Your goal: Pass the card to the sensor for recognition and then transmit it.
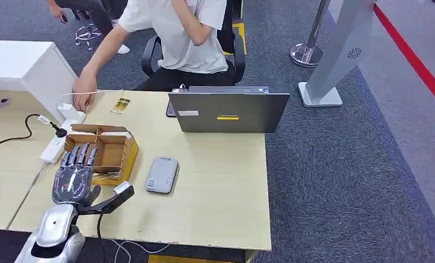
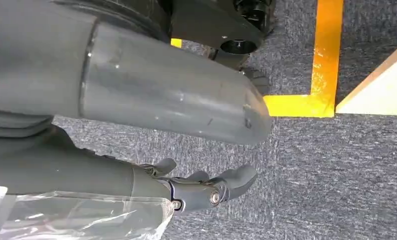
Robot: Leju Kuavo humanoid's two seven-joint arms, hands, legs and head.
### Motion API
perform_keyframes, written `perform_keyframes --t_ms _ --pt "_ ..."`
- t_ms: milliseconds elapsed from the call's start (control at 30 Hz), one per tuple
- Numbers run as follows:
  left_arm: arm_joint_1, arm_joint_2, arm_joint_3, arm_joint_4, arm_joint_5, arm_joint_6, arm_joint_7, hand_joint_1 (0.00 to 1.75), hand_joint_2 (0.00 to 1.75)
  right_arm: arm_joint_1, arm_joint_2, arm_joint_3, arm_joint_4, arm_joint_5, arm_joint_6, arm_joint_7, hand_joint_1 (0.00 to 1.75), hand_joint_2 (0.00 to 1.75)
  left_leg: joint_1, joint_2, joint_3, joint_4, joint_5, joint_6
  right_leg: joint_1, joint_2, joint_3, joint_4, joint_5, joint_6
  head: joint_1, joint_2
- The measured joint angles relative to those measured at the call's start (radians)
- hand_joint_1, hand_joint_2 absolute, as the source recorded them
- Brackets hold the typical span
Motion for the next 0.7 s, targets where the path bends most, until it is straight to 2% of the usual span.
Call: perform_keyframes --t_ms 100,500,533,700 --pt "0.000 -0.001 0.009 0.002 -0.002 -0.012 0.016 0.00 1.75 -0.001 0.000 -0.001 0.000 0.001 0.000 0.000 0.00 0.00 0.000 0.000 0.000 0.000 0.000 0.000 0.000 0.000 0.000 0.000 0.000 0.000 0.000 0.000" --pt "0.002 -0.001 0.032 0.004 -0.002 -0.017 0.018 0.03 1.75 -0.002 -0.001 -0.009 0.000 0.010 0.001 0.000 0.00 0.00 0.000 0.000 0.000 0.000 0.000 0.000 0.000 0.000 0.000 0.000 0.000 0.000 0.000 0.000" --pt "0.002 -0.002 0.033 0.004 -0.002 -0.017 0.018 1.75 1.75 -0.002 -0.001 -0.010 0.000 0.010 0.003 0.000 0.00 0.00 0.000 0.000 0.000 0.000 0.000 0.000 0.000 0.000 0.000 0.000 0.000 0.000 0.000 0.000" --pt "0.004 -0.005 0.038 0.004 0.003 -0.035 0.018 1.75 1.75 -0.003 -0.001 -0.014 -0.001 0.010 0.015 -0.004 0.00 0.00 0.000 0.000 0.000 0.000 0.000 0.000 0.000 0.000 0.000 0.000 0.000 0.000 0.000 0.000"
